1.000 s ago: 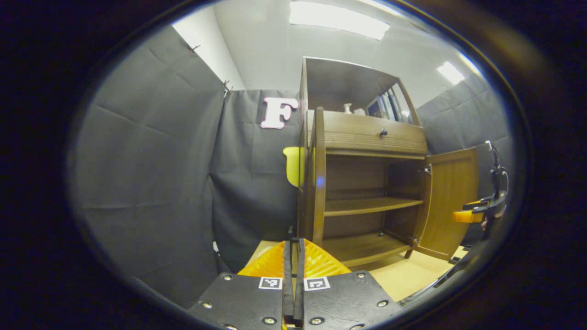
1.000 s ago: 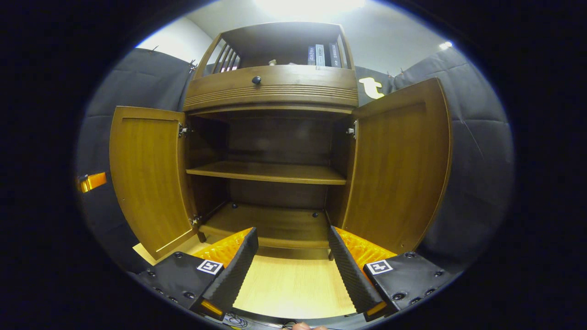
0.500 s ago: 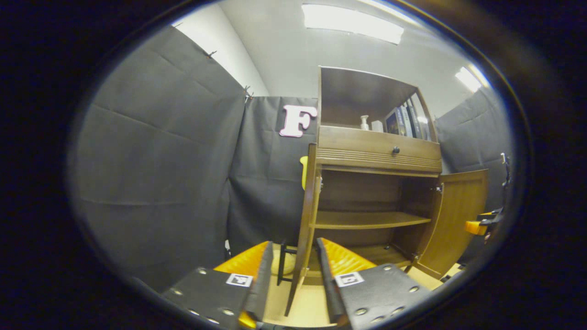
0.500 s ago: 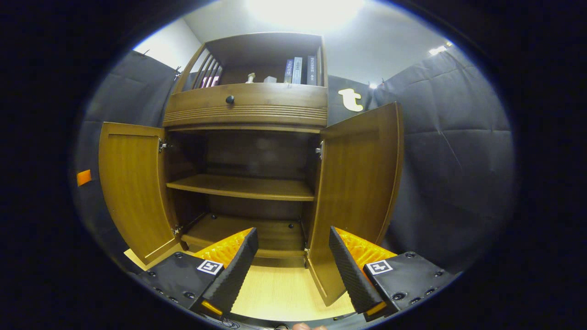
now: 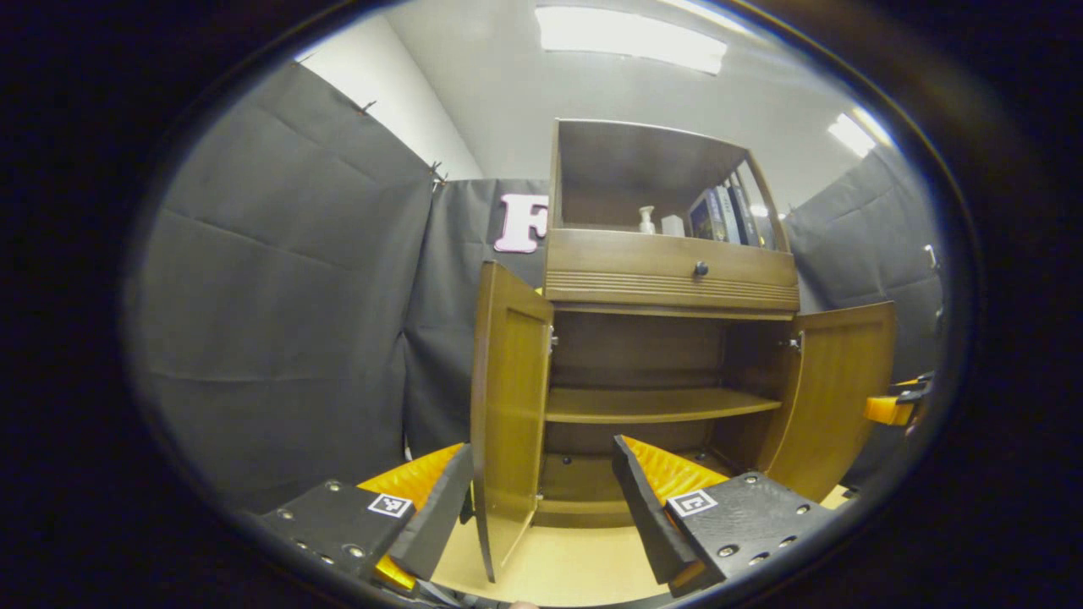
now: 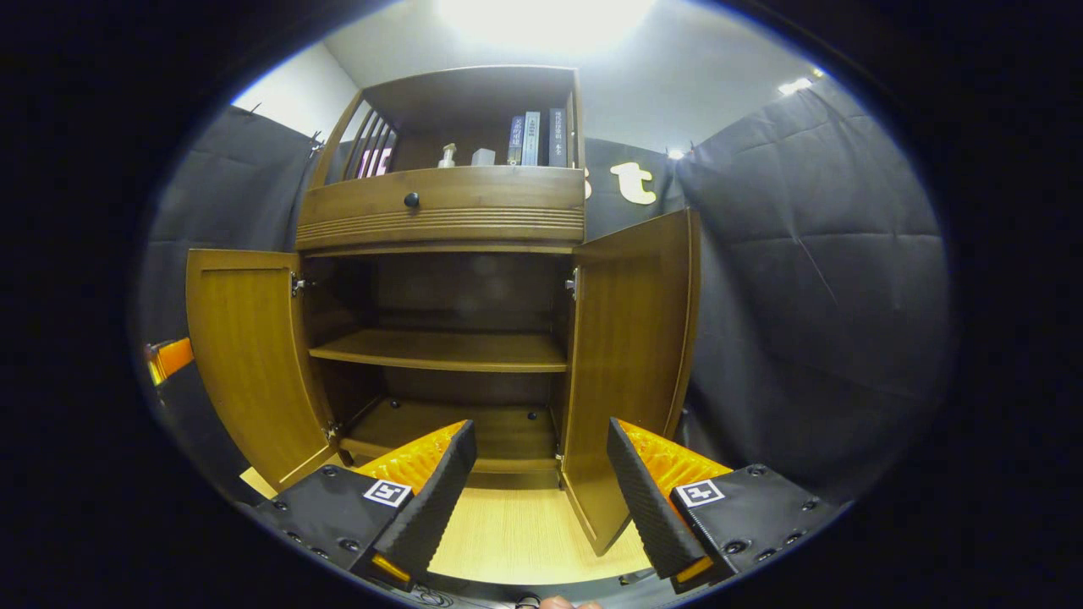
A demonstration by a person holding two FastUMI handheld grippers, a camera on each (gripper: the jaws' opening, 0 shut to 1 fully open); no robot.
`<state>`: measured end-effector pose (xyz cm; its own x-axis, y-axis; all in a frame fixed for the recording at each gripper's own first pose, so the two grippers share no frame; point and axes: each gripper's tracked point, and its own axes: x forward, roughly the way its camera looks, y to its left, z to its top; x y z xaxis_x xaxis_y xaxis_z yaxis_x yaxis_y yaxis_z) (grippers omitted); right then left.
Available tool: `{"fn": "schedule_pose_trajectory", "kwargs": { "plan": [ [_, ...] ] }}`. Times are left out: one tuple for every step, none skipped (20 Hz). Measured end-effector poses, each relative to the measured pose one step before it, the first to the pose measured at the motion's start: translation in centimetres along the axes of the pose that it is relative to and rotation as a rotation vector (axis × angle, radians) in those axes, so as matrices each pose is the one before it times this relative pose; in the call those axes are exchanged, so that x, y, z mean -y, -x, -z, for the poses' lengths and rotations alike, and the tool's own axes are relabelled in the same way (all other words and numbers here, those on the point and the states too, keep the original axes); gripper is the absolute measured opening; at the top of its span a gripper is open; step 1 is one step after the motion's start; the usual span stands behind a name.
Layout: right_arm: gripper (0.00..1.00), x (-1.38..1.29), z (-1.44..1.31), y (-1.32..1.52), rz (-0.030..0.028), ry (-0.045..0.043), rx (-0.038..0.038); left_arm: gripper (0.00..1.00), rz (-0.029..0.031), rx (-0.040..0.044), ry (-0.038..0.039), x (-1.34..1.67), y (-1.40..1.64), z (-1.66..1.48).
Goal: Open the right door of the double-door shoe cabinet with the right hand, and open the left door with the left hand.
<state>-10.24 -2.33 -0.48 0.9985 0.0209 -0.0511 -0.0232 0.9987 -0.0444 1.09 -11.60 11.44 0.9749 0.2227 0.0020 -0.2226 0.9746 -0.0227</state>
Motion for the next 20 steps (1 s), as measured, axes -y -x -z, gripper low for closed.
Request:
{"fn": "schedule_pose_trajectory", "kwargs": {
  "plan": [
    [0.96, 0.103, 0.007, 0.106, 0.00229, -0.00629, -0.00167, 0.92, 0.01160, -0.01679, 0.01032, 0.690, -0.334, 0.726],
    [0.96, 0.047, 0.000, 0.052, 0.00038, -0.00521, -0.00005, 0.93, 0.00686, -0.01636, 0.01425, 0.574, -0.325, 0.526],
    [0.96, 0.033, 0.070, -0.106, 0.00277, -0.00013, 0.00136, 0.93, 0.00675, -0.01190, 0.01419, 0.270, -0.372, 0.412],
    [0.96, 0.024, 0.078, -0.151, 0.00217, 0.00435, 0.00017, 0.92, 0.00431, -0.00616, 0.01174, 0.181, -0.318, 0.197],
    [0.96, -0.074, 0.155, -0.196, -0.00015, 0.00489, -0.00021, 0.92, 0.00692, -0.00373, 0.00654, 0.058, -0.199, 0.121],
    [0.96, -0.088, 0.060, -0.250, -0.00238, 0.00332, -0.00064, 0.94, -0.00045, -0.00106, -0.00050, -0.075, -0.285, -0.093],
    [0.96, -0.109, 0.025, -0.132, -0.00338, 0.00035, -0.00030, 0.92, -0.00096, 0.00129, -0.00372, -0.181, -0.067, -0.058],
    [0.96, -0.224, -0.085, -0.158, -0.00803, -0.00226, 0.00142, 0.93, -0.00392, 0.00126, -0.00394, -0.224, -0.273, -0.091],
    [0.96, -0.256, -0.135, -0.243, -0.01030, -0.00178, 0.00275, 0.93, -0.00500, 0.00400, -0.00374, -0.226, -0.092, -0.116],
    [0.96, -0.173, -0.153, -0.192, -0.00617, 0.00249, 0.00612, 0.92, -0.00753, 0.00328, -0.00222, -0.282, -0.044, -0.136],
    [0.96, 0.007, -0.181, -0.200, -0.00362, 0.00330, 0.00328, 0.92, -0.00754, 0.00194, -0.00204, 0.019, 0.166, 0.056],
    [0.96, -0.059, -0.086, -0.178, -0.00569, 0.00060, 0.00053, 0.92, -0.00777, 0.00000, -0.00191, -0.075, -0.098, 0.010],
    [0.96, -0.073, -0.116, -0.161, -0.00455, -0.00188, 0.00244, 0.92, -0.00339, 0.00108, -0.00222, -0.066, 0.010, 0.047],
    [0.96, -0.044, -0.198, -0.089, -0.00450, -0.00293, 0.00194, 0.92, -0.00267, 0.00252, -0.00245, -0.027, -0.113, -0.016],
    [0.96, -0.147, -0.105, -0.009, -0.00562, -0.00212, 0.00392, 0.92, -0.00036, 0.00144, -0.00165, -0.053, -0.103, 0.093],
    [0.96, -0.153, -0.105, -0.031, -0.00427, 0.00104, 0.00326, 0.92, -0.00054, -0.00316, -0.00218, -0.010, -0.104, 0.061],
    [0.96, -0.162, 0.033, -0.086, -0.00578, 0.00287, -0.00043, 0.92, -0.00413, 0.00166, 0.00008, -0.040, -0.040, -0.060],
    [0.96, -0.181, 0.146, -0.049, -0.00462, 0.00233, -0.00795, 0.92, 0.00103, 0.00262, 0.00378, 0.125, -0.060, -0.248],
    [0.96, -0.284, 0.098, 0.051, -0.01055, -0.00391, -0.00435, 0.92, 0.00662, -0.00137, 0.00351, 0.241, 0.030, -0.108],
    [0.96, -0.263, 0.040, 0.053, -0.00720, -0.00982, 0.00301, 0.92, 0.01311, 0.00100, -0.00419, 0.299, -0.059, -0.093]
  ]
}}
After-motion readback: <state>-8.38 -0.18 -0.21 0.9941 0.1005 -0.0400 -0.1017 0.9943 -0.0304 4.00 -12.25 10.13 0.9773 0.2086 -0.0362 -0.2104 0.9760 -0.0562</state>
